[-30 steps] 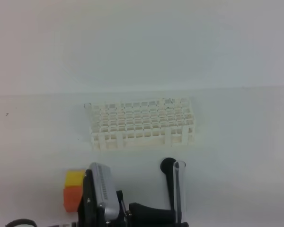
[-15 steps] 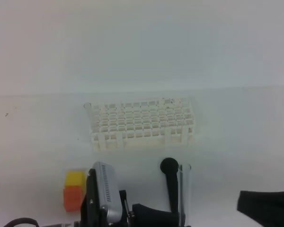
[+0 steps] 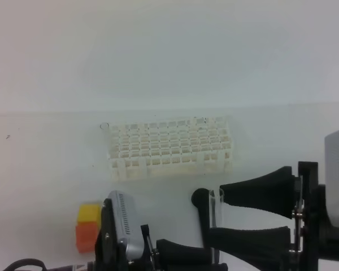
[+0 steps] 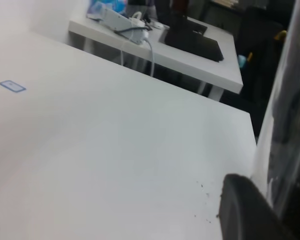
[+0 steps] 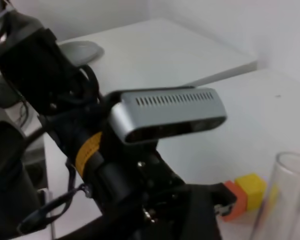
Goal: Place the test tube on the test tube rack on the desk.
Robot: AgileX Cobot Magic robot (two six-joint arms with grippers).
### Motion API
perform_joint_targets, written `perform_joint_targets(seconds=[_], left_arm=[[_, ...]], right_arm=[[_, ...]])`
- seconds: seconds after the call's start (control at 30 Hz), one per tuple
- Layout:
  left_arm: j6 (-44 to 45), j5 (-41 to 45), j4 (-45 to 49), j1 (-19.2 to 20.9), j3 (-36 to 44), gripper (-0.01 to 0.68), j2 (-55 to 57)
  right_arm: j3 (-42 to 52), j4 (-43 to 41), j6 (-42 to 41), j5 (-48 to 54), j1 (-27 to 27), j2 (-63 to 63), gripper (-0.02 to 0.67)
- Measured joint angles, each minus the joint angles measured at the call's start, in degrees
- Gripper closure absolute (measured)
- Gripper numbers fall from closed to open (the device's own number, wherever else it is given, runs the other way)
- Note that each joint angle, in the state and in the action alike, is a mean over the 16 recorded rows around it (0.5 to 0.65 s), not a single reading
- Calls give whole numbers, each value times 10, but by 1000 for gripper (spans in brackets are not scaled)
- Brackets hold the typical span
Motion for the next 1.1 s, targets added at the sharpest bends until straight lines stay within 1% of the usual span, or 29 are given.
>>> perform_joint_targets(seconds=[0.07,0.1,0.17,0.53,0.63,0.73,0.97,1.1], left_arm=[[0,0,-4,0,0,563,0],[0,0,-6,0,0,563,0],[0,0,-8,0,0,563,0],[-3,0,-6,0,0,561,0],[-17,-1,-5,0,0,550,0],[-39,-1,-9,0,0,513,0],[-93,-1,-22,0,0,386,-2],[-118,-1,-25,0,0,337,-5]], right_arm=[[-11,0,4,7,0,17,219],[-16,1,6,11,0,25,215],[-24,1,8,19,0,38,231],[-40,5,6,43,0,76,467],[-40,7,6,44,0,79,516],[-41,8,4,44,0,80,527],[-41,9,-4,47,0,79,527],[-44,8,-9,48,0,73,528]])
